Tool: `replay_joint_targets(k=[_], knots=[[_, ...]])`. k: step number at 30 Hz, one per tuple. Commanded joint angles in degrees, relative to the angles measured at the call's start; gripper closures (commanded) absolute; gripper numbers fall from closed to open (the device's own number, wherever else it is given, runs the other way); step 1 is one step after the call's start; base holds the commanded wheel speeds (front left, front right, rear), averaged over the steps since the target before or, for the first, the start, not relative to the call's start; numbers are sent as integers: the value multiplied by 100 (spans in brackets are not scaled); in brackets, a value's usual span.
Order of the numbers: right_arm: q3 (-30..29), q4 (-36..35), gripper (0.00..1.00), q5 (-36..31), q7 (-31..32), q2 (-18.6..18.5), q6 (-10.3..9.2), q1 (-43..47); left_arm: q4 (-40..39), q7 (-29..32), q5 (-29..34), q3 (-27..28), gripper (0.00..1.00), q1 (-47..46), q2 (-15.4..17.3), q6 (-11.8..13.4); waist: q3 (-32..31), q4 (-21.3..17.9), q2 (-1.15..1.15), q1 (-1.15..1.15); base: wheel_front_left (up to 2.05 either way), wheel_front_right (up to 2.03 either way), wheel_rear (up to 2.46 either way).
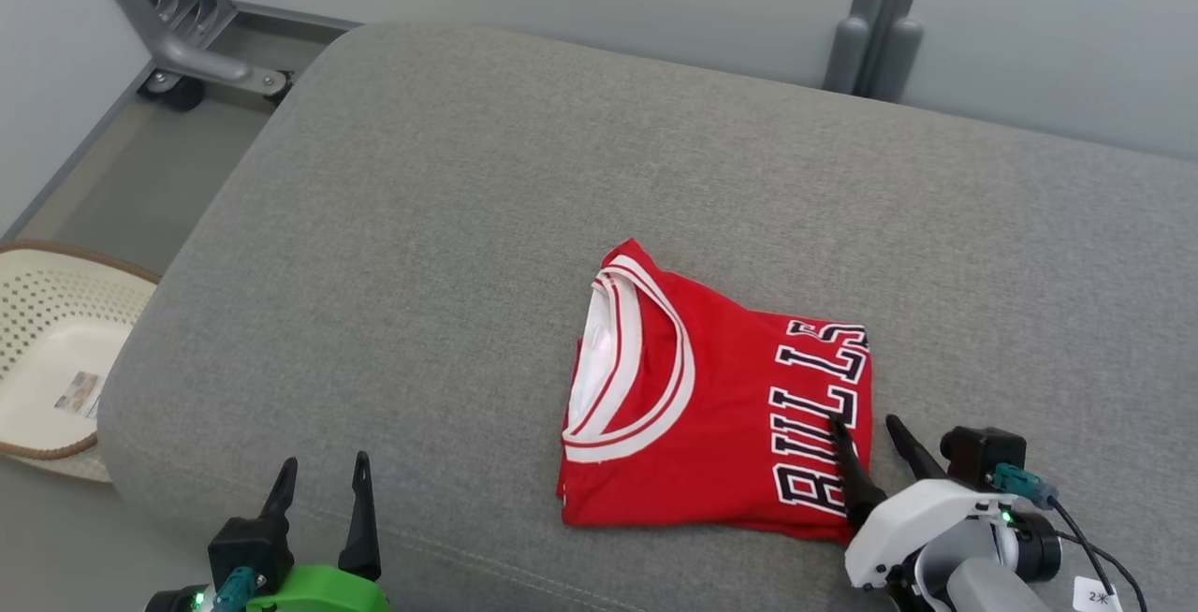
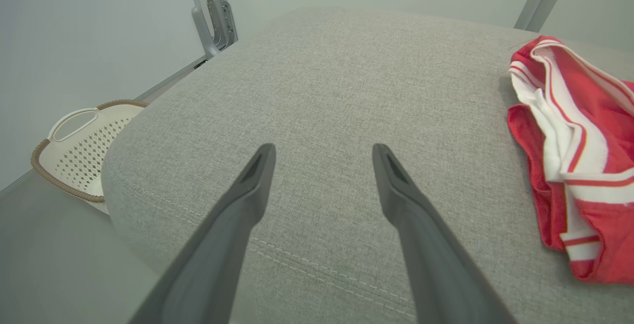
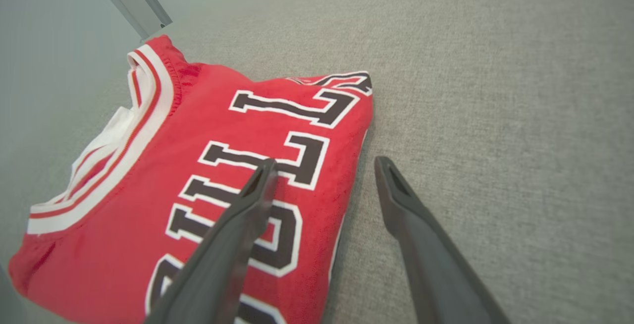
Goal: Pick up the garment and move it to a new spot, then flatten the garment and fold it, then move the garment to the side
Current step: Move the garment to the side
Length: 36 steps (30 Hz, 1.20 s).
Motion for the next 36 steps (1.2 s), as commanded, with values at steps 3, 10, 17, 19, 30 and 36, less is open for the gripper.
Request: replay_joint_targets(k=[3, 10, 17, 19, 30, 36], knots=[[-64, 718, 0, 307, -12, -32, -5, -300, -16, 3, -63, -67, 0, -153, 15, -4, 281, 400, 0, 0, 0, 0, 0], [801, 1156, 100, 1103, 28, 18, 0, -502, -49, 3, -74, -63, 0, -103, 16, 60, 285, 386, 0, 0, 0, 0, 0], [327, 676, 100, 750, -12, -38, -7, -425, -66, 3, 6, 40, 0, 35, 16, 7, 30, -86, 0, 0, 0, 0, 0], [192, 567, 100, 625, -13, -37, -7, -362, -79, 3, 20, 55, 0, 77, 14, -34, -59, -320, 0, 0, 0, 0, 0], [20, 461, 100, 409, -13, -32, -8, -74, -116, 3, -218, -12, 0, 83, 15, -106, -254, -2259, 0, 0, 0, 0, 0], [-213, 411, 100, 129, -13, -33, -8, 24, -170, 3, -395, -182, 0, -70, 17, -65, -136, -3141, 0, 0, 0, 0, 0]])
